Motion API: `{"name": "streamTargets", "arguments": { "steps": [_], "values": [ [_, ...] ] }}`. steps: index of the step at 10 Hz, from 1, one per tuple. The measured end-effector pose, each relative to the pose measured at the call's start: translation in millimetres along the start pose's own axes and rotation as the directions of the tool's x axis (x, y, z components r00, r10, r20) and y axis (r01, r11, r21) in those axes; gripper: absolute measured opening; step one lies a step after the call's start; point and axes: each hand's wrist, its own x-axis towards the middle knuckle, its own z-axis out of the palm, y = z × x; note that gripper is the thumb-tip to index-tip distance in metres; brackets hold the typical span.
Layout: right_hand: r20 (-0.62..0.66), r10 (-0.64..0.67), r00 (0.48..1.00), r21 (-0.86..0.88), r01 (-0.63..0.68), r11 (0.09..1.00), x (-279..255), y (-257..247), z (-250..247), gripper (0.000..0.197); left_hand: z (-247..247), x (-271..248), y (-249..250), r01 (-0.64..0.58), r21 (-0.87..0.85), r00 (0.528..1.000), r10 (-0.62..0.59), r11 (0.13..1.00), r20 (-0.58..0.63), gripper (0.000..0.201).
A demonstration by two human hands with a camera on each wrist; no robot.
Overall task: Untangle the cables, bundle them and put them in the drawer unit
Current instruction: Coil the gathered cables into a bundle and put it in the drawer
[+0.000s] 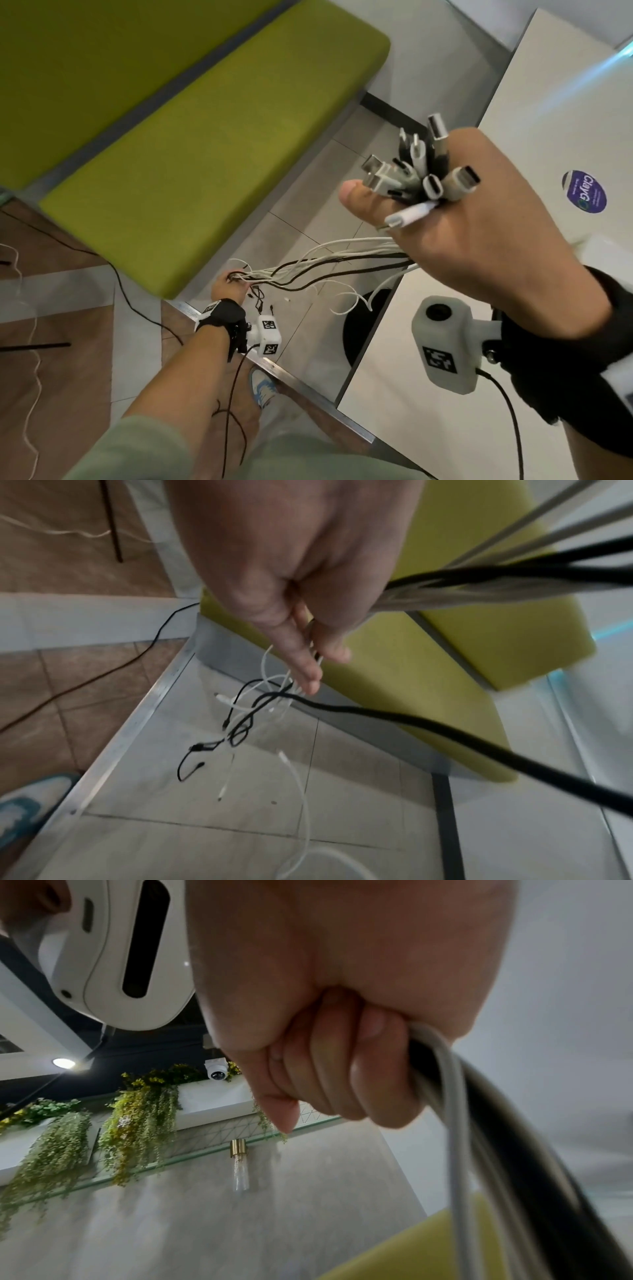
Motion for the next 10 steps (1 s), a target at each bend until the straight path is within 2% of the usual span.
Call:
{"name": "streamTargets", "arguments": {
  "steps": [1,2,3,4,5,6,7,8,9,10],
  "values": [
    [-0.031,0.048,0.998,0.004,-0.047,0.999,-1.4,2.3,-1.6,0.05,1.0,28.5,-19.1,-0.033,-0.085,0.999,0.032,0.996,-0.013,0.037],
    [-0.036,0.09,0.995,0.004,-0.09,0.996,-0.8,5.5,-2.5,0.048,2.5,28.3,-18.4,-0.136,0.079,0.99,0.137,0.988,-0.009,0.01],
    [-0.026,0.104,0.994,-0.011,-0.104,0.995,-0.2,7.3,-1.9,0.048,0.4,5.5,5.5,-0.246,0.298,0.967,0.253,0.922,0.016,0.021],
    [-0.048,0.115,0.992,-0.038,-0.117,0.992,2.4,11.0,-2.9,0.048,-4.7,-1.6,20.5,-0.36,0.445,0.923,0.384,0.82,0.04,0.024],
    [-0.08,0.12,0.99,-0.069,-0.125,0.99,3.4,14.4,-2.9,0.046,-11.8,11.1,28.8,-0.411,0.503,0.911,0.364,0.761,0.194,0.028],
    [-0.096,0.138,0.986,-0.074,-0.145,0.987,3.4,17.1,-1.6,0.044,-22.1,23.2,38.2,-0.372,0.542,0.925,0.348,0.754,0.151,0.023],
    [-0.119,0.139,0.983,-0.048,-0.146,0.988,3.4,16.6,-1.3,0.043,-34.1,27.9,44.0,-0.357,0.661,0.934,0.27,0.66,0.235,0.018],
    [-0.121,0.174,0.977,-0.063,-0.182,0.981,3.1,19.6,-0.4,0.041,-52.9,36.8,50.3,-0.258,0.628,0.956,0.289,0.734,0.054,0.018],
    [-0.123,0.209,0.97,-0.084,-0.22,0.972,2.1,22.0,2.5,0.04,-71.3,43.2,53.6,-0.241,0.598,0.952,0.305,0.764,-0.007,0.022],
    [-0.127,0.203,0.971,-0.121,-0.219,0.968,3.1,20.5,7.1,0.043,-68.5,34.5,65.7,-0.377,0.578,0.899,0.435,0.723,0.041,0.019]
  ]
}}
